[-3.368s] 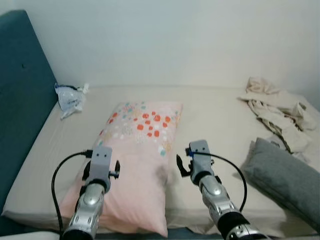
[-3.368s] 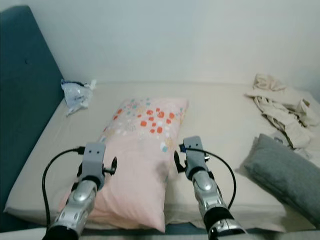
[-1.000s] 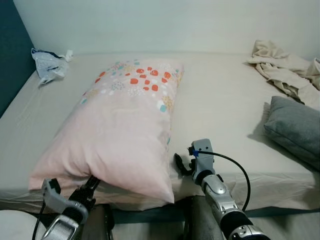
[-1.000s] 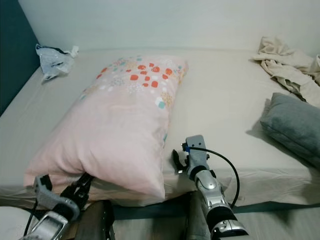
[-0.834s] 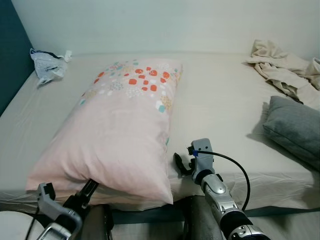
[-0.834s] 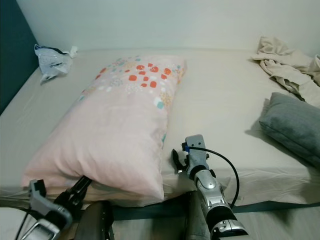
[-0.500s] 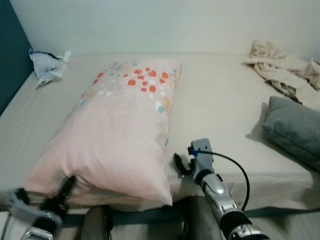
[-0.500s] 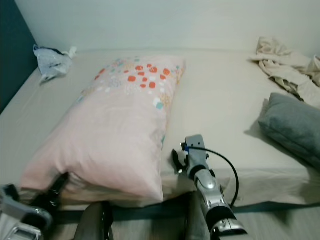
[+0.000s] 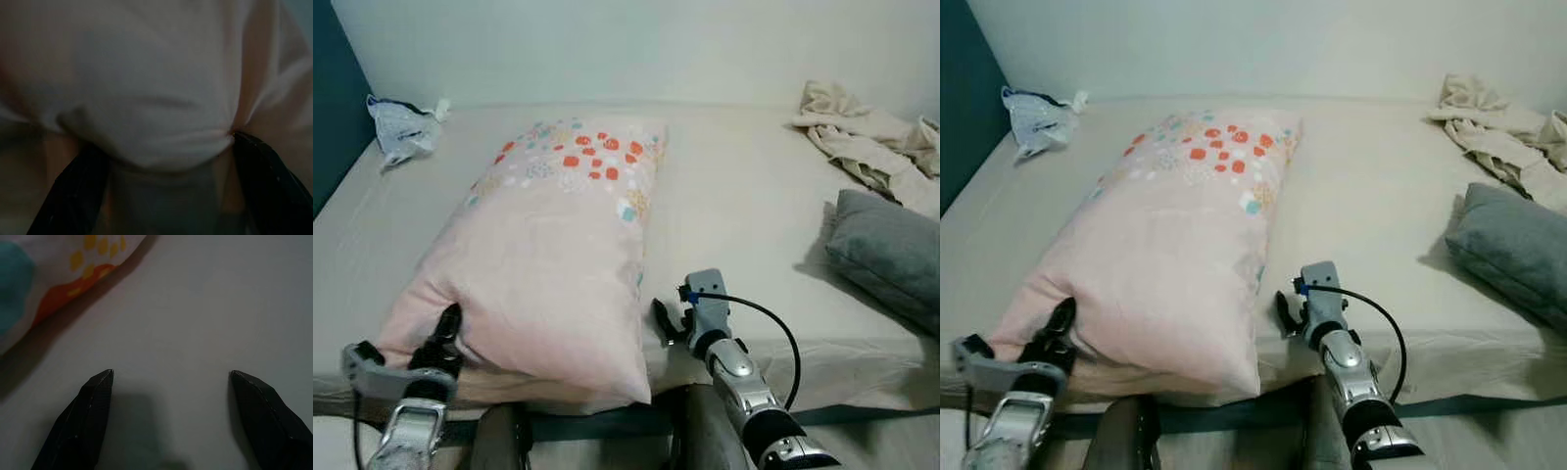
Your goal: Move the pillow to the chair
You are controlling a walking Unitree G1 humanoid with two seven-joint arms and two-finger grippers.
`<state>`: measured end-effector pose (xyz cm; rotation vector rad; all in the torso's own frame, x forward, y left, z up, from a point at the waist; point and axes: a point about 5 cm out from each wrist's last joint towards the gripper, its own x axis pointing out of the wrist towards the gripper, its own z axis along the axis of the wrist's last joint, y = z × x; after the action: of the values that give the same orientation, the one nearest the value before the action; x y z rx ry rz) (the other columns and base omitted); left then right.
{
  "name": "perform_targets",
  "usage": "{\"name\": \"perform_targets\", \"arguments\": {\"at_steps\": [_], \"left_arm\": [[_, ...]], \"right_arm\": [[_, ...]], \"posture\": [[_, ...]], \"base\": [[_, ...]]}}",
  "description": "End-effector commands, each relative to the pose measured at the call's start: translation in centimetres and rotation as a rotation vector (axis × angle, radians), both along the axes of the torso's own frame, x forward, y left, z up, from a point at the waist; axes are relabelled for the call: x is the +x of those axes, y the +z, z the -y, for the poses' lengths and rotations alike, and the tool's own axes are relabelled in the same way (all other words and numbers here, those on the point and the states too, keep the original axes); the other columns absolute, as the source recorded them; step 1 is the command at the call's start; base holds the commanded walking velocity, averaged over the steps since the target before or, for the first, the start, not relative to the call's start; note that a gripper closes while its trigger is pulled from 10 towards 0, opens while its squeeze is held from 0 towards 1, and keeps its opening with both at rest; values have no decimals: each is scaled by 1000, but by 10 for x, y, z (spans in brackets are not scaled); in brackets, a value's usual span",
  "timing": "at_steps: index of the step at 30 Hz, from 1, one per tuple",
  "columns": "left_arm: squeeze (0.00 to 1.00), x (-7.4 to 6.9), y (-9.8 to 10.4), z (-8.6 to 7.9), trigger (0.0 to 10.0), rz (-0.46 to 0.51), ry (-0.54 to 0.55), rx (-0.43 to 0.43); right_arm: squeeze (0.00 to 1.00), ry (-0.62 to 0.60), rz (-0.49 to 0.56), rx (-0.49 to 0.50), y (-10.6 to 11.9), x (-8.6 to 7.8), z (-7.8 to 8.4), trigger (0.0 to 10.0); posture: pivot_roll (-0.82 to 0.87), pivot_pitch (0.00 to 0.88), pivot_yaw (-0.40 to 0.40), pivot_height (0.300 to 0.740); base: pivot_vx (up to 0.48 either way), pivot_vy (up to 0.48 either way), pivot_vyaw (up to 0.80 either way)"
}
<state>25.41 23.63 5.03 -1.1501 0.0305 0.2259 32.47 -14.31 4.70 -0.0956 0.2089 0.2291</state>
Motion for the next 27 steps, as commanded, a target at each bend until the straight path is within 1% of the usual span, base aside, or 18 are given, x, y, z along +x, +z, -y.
{"name": "perform_targets", "arguments": {"at_steps": [1, 5, 6, 7, 9, 10, 11, 12, 13, 14, 15, 16, 18, 19, 21, 23, 24, 27], "left_arm": [[0, 3, -6, 11, 10000, -21, -34, -16], [0, 5, -7, 9, 10000, -38, -23, 4], [0, 4, -7, 6, 5686, -39, -17, 10], [0, 4, -7, 5, 0, -40, -14, 13], [0, 4, -7, 4, 0, -45, -18, 28], [0, 4, -5, 6, 0, -41, -62, 71], [0, 4, -3, 13, 0, -43, -157, 133], [0, 4, -3, 13, 0, -43, -157, 133], [0, 4, -3, 16, 0, -44, -195, 154], [0, 5, -2, 24, 0, -41, -273, 205], [0, 4, 2, 40, 0, -10, -415, 245], [0, 3, 4, 52, 0, 11, -512, 264], [0, -1, 14, 80, 0, 85, -728, 259], [0, -1, 14, 80, 0, 85, -728, 259], [0, 0, 25, 103, 0, 154, -860, 234], [0, 4, 35, 120, 0, 202, -921, 220], [0, 4, 35, 120, 0, 202, -921, 220], [0, 19, 51, 152, 0, 271, -965, 188]], "right_arm": [[0, -1, -46, -1, -10, -6, 0, 10000], [0, -4, -49, -2, -11, -7, 1, 10000], [0, -5, -49, -1, -11, -7, 1, 10000], [0, -5, -49, -1, -11, -7, 1, 10000], [0, -6, -48, -1, -11, -7, 1, 10000], [0, -6, -46, -1, -10, -7, 1, 10000], [0, -7, -44, -1, -10, -6, 1, 10000], [0, -7, -44, -1, -10, -6, 1, 10000], [0, -7, -44, -1, -10, -6, 1, 10000], [0, -8, -43, -1, -9, -6, 1, 10000], [0, -9, -43, -3, -9, -6, 1, 10000], [0, -10, -43, -4, -9, -5, 1, 10000], [0, -12, -41, -16, -9, -5, 2, 10000], [0, -12, -41, -16, -9, -5, 2, 10000], [0, -22, -41, -31, -8, -4, 4, 10000], [0, -37, -41, -40, -8, -3, 7, 10000], [0, -37, -41, -40, -8, -3, 7, 10000], [0, -72, -33, -47, -6, -2, 14, 10000]], "posture": [[29, 127, -44, 513], [29, 129, -41, 513], [30, 129, -40, 513], [30, 129, -40, 513], [29, 129, -39, 513], [30, 128, -39, 513], [30, 128, -39, 513], [30, 128, -39, 513], [30, 128, -39, 513], [30, 128, -39, 513], [32, 124, -43, 513], [32, 124, -43, 513], [31, 119, -46, 513], [31, 119, -46, 513], [30, 116, -48, 513], [29, 115, -48, 513], [29, 115, -48, 513], [26, 112, -48, 513]], "base": [[0, 0, 0], [0, 0, 0], [0, 0, 0], [0, 0, 0], [0, 0, 0], [0, 0, 0], [0, 0, 0], [0, 0, 0], [0, 0, 0], [0, 0, 0], [0, 0, 0], [0, 0, 0], [0, 0, 0], [0, 0, 0], [0, 0, 0], [0, 0, 0], [0, 0, 0], [0, 0, 0]]}}
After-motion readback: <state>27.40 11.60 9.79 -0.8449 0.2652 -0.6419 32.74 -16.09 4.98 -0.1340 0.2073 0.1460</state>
